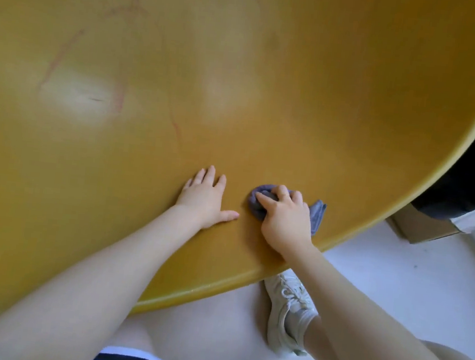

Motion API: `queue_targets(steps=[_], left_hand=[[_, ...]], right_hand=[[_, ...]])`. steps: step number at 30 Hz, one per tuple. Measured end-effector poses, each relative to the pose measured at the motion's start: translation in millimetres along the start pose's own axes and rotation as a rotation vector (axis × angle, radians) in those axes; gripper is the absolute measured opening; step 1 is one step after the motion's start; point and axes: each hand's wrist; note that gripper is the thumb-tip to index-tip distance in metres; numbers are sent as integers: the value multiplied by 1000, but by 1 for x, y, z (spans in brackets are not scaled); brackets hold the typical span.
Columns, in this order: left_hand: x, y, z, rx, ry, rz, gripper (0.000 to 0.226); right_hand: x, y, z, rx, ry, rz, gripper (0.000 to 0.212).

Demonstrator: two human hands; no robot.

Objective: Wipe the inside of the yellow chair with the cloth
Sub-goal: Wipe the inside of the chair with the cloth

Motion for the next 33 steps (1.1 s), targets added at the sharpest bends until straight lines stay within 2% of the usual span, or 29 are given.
queue_targets(steps=[4, 7, 9, 12, 15, 17, 21, 25, 28, 31, 33], left_hand=[[-3, 4, -2, 26, -12, -61, 120], [-6, 3, -2, 21, -17, -56, 123], [-4, 3, -2, 2, -14, -53, 122], [-3, 1, -3, -11, -13, -51, 122], [-3, -1, -6, -23, -21, -40, 120], [-3, -1, -7, -32, -26, -35, 119], [-5, -2, -7, -36, -20, -14, 118], [-8, -1, -4, -51, 4, -22, 117], [-8, 1, 0, -46, 33, -52, 115], [-4, 1, 3, -13, 50, -17, 100], [1, 0, 8, 26, 49, 51, 89]], right_hand=[[-20, 2, -8, 83, 168, 58, 31], [-15, 4, 27, 69, 222, 61, 33], [-7, 13, 62, -30, 95, 98, 26], [-1, 28, 99, -124, -192, 151, 24], [-1, 27, 85, -132, -343, 66, 27], [-8, 19, 58, -68, -280, 31, 28], [-24, 4, 13, 71, -52, 102, 34], [-28, 9, 10, 197, 115, 3, 38], [-16, 17, 35, 52, 230, -68, 33], [9, 19, 85, -150, 35, -4, 33], [27, 22, 117, -158, -159, 114, 36]])
Point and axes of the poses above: each hand's wrist, its own x-axis towards the middle knuckle, its own y-axis out of the back of the hand, z = x × y, and after that the axes turned 11 degrees about -x, right-handed
